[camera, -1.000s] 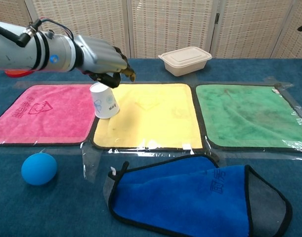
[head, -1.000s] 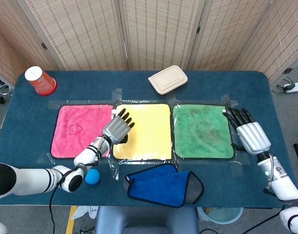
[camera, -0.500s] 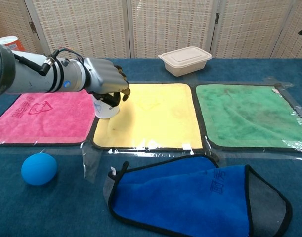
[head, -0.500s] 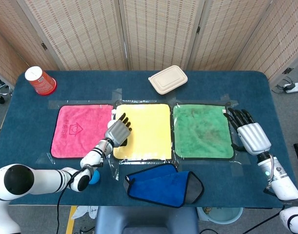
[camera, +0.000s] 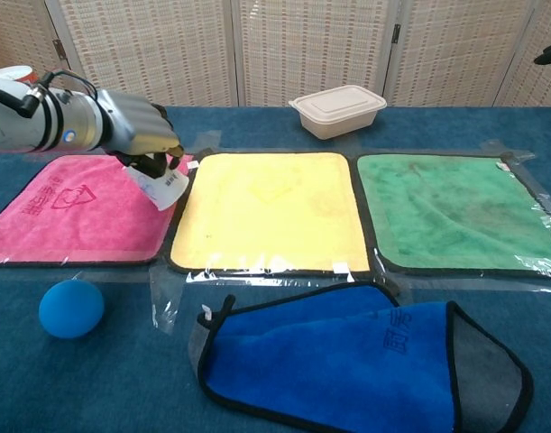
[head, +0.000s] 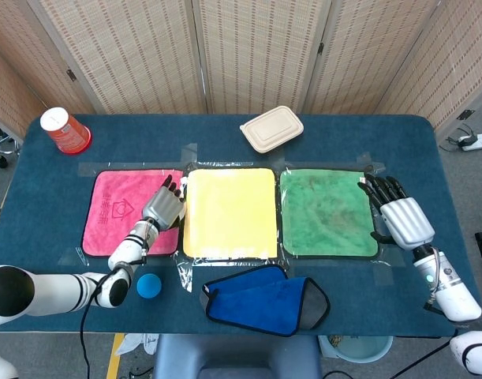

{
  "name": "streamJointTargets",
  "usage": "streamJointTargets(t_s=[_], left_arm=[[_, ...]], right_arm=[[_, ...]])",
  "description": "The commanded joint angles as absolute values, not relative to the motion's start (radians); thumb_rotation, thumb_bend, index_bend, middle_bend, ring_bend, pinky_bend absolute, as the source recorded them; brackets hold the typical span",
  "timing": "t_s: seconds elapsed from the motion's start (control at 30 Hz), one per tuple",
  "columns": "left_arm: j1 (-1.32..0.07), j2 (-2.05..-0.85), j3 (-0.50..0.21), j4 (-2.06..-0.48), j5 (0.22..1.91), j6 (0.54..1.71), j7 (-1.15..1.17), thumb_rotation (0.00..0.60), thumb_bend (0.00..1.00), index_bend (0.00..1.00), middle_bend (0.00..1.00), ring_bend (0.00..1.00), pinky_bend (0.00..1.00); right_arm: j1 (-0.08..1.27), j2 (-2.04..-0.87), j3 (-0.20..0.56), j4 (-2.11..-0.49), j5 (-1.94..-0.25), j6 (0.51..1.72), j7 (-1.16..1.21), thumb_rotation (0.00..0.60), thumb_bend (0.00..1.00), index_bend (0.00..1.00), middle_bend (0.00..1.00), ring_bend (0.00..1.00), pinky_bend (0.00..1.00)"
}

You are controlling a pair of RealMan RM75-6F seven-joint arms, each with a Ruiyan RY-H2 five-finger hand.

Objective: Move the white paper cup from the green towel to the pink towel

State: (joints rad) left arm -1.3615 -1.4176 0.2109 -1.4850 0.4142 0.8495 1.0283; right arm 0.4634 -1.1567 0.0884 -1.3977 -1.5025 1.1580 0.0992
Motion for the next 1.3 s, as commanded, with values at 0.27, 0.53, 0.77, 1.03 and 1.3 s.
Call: streamJointTargets(t_s=[0.27,0.53,0.77,1.03,1.3], left_arm=[[-1.299,-1.320,0.248,-1.509,0.428,0.840,0.982,0.000,0.98,0.27,0.21,0.14,0.00],[-1.259,-1.259,0.219,-1.524,0.472,0.846,0.907,0.000,0.98,0.27,0.21,0.14,0.00],[-1.116,-1.180,0.094,-1.573,0.649,0.893,0.572,0.110,0.98,0.19,0.21,0.14,0.00],[-0.909,-1.151,0.029,-1.584,0.800,1.085,0.315,0.327,0.56,0.14,0.21,0.11,0.00],[-0.733,-1.106,0.005,-1.621,0.902,1.226,0.149,0.285,0.42,0.13,0.15,0.05,0.00]], right_arm=[[0.472,-1.161,0.093,-1.407,-1.509,1.161,0.096,0.600,0.20,0.00,0.00,0.00,0.00],[0.471,-1.155,0.093,-1.414,-1.511,1.165,0.092,0.600,0.20,0.00,0.00,0.00,0.00],[0.455,-1.112,0.089,-1.447,-1.487,1.160,0.073,0.600,0.20,0.00,0.00,0.00,0.00],[0.413,-1.062,0.080,-1.485,-1.467,1.190,0.062,0.600,0.20,0.00,0.00,0.00,0.00],[0.353,-1.028,0.070,-1.513,-1.480,1.272,0.049,0.600,0.20,0.00,0.00,0.00,0.00]])
